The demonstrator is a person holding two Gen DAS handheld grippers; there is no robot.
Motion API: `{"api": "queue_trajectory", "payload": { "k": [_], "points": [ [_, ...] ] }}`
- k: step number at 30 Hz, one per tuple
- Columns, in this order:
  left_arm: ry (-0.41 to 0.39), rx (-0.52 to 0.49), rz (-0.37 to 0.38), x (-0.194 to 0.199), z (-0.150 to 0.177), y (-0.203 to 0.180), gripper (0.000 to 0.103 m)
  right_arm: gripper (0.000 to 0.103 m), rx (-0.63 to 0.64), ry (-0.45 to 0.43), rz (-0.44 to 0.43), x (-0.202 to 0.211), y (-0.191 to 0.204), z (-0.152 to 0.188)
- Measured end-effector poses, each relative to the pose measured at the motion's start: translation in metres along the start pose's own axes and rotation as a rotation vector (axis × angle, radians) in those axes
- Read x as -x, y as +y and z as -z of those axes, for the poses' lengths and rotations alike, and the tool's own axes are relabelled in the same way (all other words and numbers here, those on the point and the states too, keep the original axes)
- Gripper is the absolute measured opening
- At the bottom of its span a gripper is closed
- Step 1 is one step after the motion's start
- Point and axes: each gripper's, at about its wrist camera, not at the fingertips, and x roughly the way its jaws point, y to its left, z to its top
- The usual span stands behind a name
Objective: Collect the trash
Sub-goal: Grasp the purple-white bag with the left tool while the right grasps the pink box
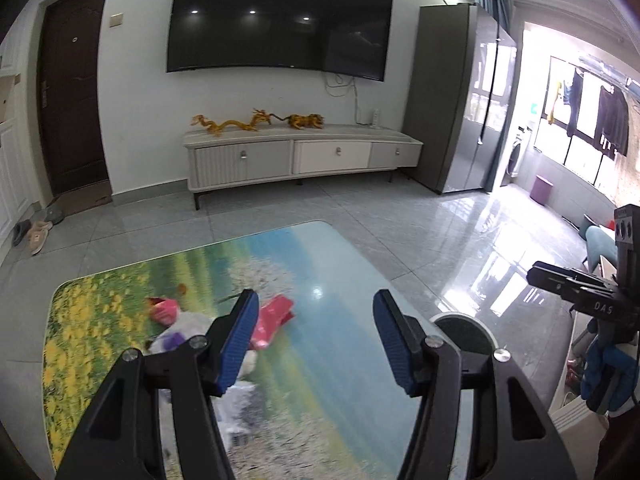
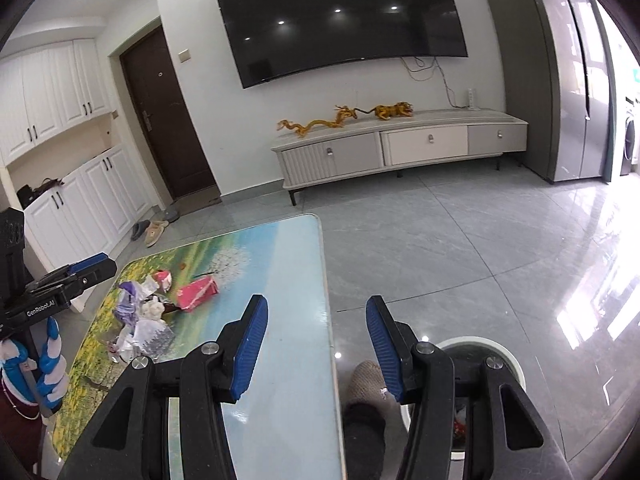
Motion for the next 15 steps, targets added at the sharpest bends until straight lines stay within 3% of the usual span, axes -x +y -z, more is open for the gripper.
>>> {"api": "queue_trajectory", "payload": {
  "k": [7, 15],
  "points": [
    [0.035, 0.075, -0.104, 0.007, 0.029, 0.065, 0.057, 0.050, 0.069, 0.072, -0.122, -0.056, 0.057, -0.007],
    [0.127, 0.079, -0.119, -0.030, 0.049, 0.081, 0.057, 0.050, 0.027, 0.234, -0.265, -0.157, 0.103, -0.004]
  ]
}}
